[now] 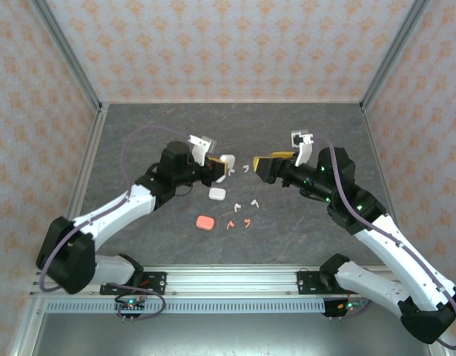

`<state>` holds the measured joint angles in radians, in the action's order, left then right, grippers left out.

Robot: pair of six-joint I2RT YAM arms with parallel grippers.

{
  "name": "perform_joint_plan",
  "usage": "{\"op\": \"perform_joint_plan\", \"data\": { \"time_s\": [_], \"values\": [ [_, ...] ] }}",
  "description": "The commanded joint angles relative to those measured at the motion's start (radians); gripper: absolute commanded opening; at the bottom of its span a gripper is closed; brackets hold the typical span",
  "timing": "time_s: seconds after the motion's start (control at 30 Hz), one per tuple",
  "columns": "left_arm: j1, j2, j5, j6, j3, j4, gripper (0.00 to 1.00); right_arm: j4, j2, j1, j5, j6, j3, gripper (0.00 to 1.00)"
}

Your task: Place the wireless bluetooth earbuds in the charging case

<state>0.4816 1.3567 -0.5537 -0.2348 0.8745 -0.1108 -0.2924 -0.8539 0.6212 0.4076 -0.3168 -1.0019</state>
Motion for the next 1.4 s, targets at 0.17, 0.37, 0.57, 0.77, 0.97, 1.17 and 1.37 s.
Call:
{"op": "perform_joint_plan", "data": {
  "time_s": [0.17, 0.37, 0.57, 0.77, 0.97, 1.17, 1.37],
  "values": [
    [-0.138, 0.328, -0.181, -0.020, 0.242, 0.074, 0.00, 0.016, 0.063, 0.003, -0.198, -0.071, 0.086, 0.99],
    [-0.160, 0.545, -0.200, -0.049, 0.408, 0.118, 0.00, -0.007, 0.087, 0.003, -0.212, -0.083, 0.105, 0.99],
    [-0.180, 0.689, -0.181, -0.088, 0.500, 0.130, 0.00, -0.048, 0.099, 0.003, -0.227, -0.085, 0.106, 0.99],
    [-0.190, 0.767, -0.180, -0.095, 0.555, 0.165, 0.06, -0.067, 0.100, 0.003, -0.231, -0.085, 0.110, 0.99],
    [-0.200, 0.806, -0.174, -0.085, 0.583, 0.213, 0.16, -0.067, 0.093, 0.003, -0.264, -0.116, 0.123, 0.99],
    [-0.208, 0.811, -0.159, -0.072, 0.586, 0.230, 0.35, -0.028, 0.093, 0.003, -0.280, -0.138, 0.163, 0.99],
    [-0.212, 0.772, -0.092, -0.067, 0.564, 0.227, 0.52, -0.009, 0.090, 0.003, -0.300, -0.172, 0.200, 0.99]
  ]
}}
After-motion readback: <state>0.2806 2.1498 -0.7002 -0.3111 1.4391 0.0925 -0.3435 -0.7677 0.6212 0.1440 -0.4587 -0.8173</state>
